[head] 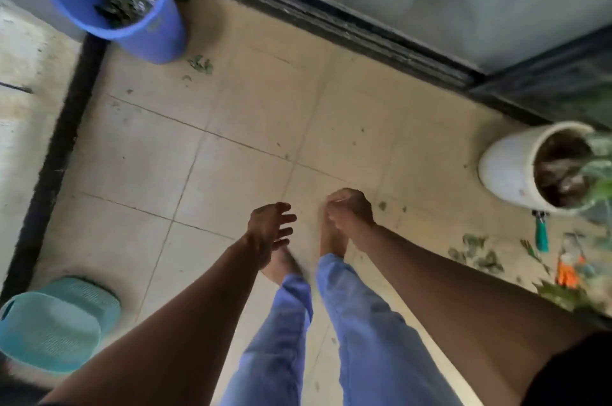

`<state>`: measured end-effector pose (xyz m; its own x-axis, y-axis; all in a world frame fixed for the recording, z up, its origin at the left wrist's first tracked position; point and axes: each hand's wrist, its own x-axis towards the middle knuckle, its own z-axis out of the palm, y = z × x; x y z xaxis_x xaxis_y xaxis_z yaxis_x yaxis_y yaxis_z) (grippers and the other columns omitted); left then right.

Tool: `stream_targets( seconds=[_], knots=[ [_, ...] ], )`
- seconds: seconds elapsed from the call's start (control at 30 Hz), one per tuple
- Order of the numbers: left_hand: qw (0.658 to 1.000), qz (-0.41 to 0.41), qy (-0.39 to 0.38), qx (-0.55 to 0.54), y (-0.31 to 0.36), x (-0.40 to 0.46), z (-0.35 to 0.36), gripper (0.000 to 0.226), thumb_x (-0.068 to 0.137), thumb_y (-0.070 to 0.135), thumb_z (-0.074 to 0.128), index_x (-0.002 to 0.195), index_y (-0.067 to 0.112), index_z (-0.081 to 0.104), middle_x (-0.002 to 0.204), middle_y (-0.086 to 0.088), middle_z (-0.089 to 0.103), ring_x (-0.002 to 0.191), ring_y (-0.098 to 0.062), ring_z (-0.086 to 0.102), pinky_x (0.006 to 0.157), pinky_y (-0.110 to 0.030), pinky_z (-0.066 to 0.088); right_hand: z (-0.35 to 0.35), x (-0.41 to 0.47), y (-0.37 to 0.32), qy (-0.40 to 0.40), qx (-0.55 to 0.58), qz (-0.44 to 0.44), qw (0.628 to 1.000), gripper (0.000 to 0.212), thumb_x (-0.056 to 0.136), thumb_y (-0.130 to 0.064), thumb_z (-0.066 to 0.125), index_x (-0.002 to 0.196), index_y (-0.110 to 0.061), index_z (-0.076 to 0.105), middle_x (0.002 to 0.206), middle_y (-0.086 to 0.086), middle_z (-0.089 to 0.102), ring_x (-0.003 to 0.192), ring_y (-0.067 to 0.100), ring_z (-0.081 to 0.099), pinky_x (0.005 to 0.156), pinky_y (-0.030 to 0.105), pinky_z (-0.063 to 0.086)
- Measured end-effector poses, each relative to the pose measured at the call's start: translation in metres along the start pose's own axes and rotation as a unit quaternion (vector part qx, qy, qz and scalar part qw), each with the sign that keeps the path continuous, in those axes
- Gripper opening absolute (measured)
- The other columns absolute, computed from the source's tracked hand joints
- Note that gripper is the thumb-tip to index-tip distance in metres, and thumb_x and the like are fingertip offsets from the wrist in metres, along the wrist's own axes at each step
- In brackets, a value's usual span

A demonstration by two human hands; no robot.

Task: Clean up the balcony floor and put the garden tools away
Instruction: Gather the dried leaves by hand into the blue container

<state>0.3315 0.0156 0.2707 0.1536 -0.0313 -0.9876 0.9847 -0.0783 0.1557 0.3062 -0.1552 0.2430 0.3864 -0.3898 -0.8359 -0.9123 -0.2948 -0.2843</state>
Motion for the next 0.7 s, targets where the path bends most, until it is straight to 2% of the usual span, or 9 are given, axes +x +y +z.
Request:
stream_targets(
  seconds=[0.07, 0.17, 0.23, 0.3, 0.4, 0.5, 0.6, 0.63, 0.7],
  knots=[
    [0.999, -0.015, -0.006, 0.043, -0.023, 0.001, 0.019, 0.026, 0.102, 0.029, 0.052, 0.120, 0.018, 0.069, 0.111, -0.005, 0.075, 0.097, -0.025, 0.065, 0.079, -0.032, 0.047, -0.010, -0.011, 0.030, -0.001, -0.022, -0.006, 1.000, 0.020, 0.085, -0.013, 0.062, 0.097, -0.019, 0.076, 0.097, -0.001, 0.075, 0.093, 0.021, 0.069, 0.085, 0.030, 0.057],
    [0.993, -0.009, -0.020, 0.114, -0.053, -0.002, 0.044, 0.027, 0.102, 0.030, 0.056, 0.121, 0.018, 0.070, 0.106, -0.002, 0.077, 0.097, -0.022, 0.069, 0.074, -0.031, 0.052, -0.026, -0.018, 0.075, -0.022, -0.092, -0.012, 0.995, 0.014, 0.087, -0.016, 0.059, 0.095, -0.020, 0.069, 0.088, -0.010, 0.065, 0.093, 0.021, 0.064, 0.076, 0.025, 0.049],
    [0.987, 0.000, -0.028, 0.157, -0.065, -0.006, 0.063, 0.025, 0.104, 0.028, 0.055, 0.121, 0.016, 0.070, 0.103, 0.000, 0.075, 0.101, -0.023, 0.069, 0.086, -0.037, 0.057, -0.036, -0.016, 0.105, -0.031, -0.120, -0.025, 0.992, 0.018, 0.089, -0.018, 0.059, 0.104, -0.020, 0.069, 0.096, -0.006, 0.068, 0.098, 0.023, 0.064, 0.075, 0.025, 0.044],
    [0.980, -0.005, -0.027, 0.195, -0.075, -0.007, 0.082, 0.018, 0.104, 0.024, 0.055, 0.112, 0.015, 0.069, 0.101, -0.001, 0.074, 0.107, -0.027, 0.068, 0.101, -0.045, 0.054, -0.046, -0.010, 0.132, -0.024, -0.111, -0.030, 0.993, 0.025, 0.089, -0.019, 0.060, 0.112, -0.020, 0.070, 0.107, -0.001, 0.071, 0.101, 0.023, 0.065, 0.077, 0.025, 0.044],
    [0.972, -0.008, -0.016, 0.235, -0.090, 0.004, 0.110, 0.010, 0.103, 0.023, 0.057, 0.102, 0.017, 0.066, 0.112, -0.008, 0.074, 0.112, -0.030, 0.068, 0.105, -0.049, 0.052, -0.063, 0.008, 0.167, -0.005, -0.083, -0.034, 0.996, 0.024, 0.090, -0.019, 0.060, 0.111, -0.020, 0.070, 0.108, 0.000, 0.073, 0.102, 0.023, 0.066, 0.076, 0.024, 0.042],
    [0.960, -0.001, -0.028, 0.278, -0.111, 0.044, 0.142, 0.019, 0.103, 0.027, 0.057, 0.115, 0.018, 0.068, 0.115, -0.007, 0.074, 0.110, -0.029, 0.068, 0.103, -0.047, 0.052, -0.075, 0.037, 0.200, 0.023, -0.068, -0.063, 0.995, 0.024, 0.092, -0.019, 0.061, 0.114, -0.017, 0.069, 0.112, 0.001, 0.073, 0.103, 0.023, 0.067, 0.077, 0.023, 0.043],
    [0.941, 0.037, -0.021, 0.336, -0.130, 0.110, 0.175, 0.013, 0.100, 0.026, 0.062, 0.103, 0.019, 0.073, 0.110, -0.008, 0.076, 0.091, -0.025, 0.068, 0.087, -0.040, 0.054, -0.079, 0.088, 0.238, 0.059, -0.077, -0.096, 0.991, 0.031, 0.092, -0.022, 0.064, 0.121, -0.015, 0.066, 0.118, 0.007, 0.071, 0.109, 0.027, 0.065, 0.088, 0.031, 0.053],
    [0.934, 0.056, -0.019, 0.353, -0.134, 0.135, 0.184, 0.011, 0.098, 0.025, 0.064, 0.096, 0.022, 0.074, 0.111, -0.009, 0.076, 0.089, -0.026, 0.068, 0.086, -0.041, 0.055, -0.077, 0.108, 0.250, 0.068, -0.085, -0.101, 0.989, 0.035, 0.092, -0.024, 0.065, 0.125, -0.016, 0.063, 0.120, 0.009, 0.068, 0.111, 0.030, 0.064, 0.092, 0.034, 0.053],
    [0.923, 0.094, -0.021, 0.372, -0.145, 0.184, 0.198, 0.009, 0.087, 0.031, 0.065, 0.088, 0.028, 0.074, 0.114, -0.009, 0.076, 0.102, -0.032, 0.070, 0.098, -0.046, 0.054, -0.072, 0.150, 0.272, 0.088, -0.105, -0.107, 0.985, 0.043, 0.092, -0.028, 0.066, 0.132, -0.018, 0.057, 0.123, 0.013, 0.062, 0.113, 0.033, 0.060, 0.093, 0.036, 0.051]
  ],
)
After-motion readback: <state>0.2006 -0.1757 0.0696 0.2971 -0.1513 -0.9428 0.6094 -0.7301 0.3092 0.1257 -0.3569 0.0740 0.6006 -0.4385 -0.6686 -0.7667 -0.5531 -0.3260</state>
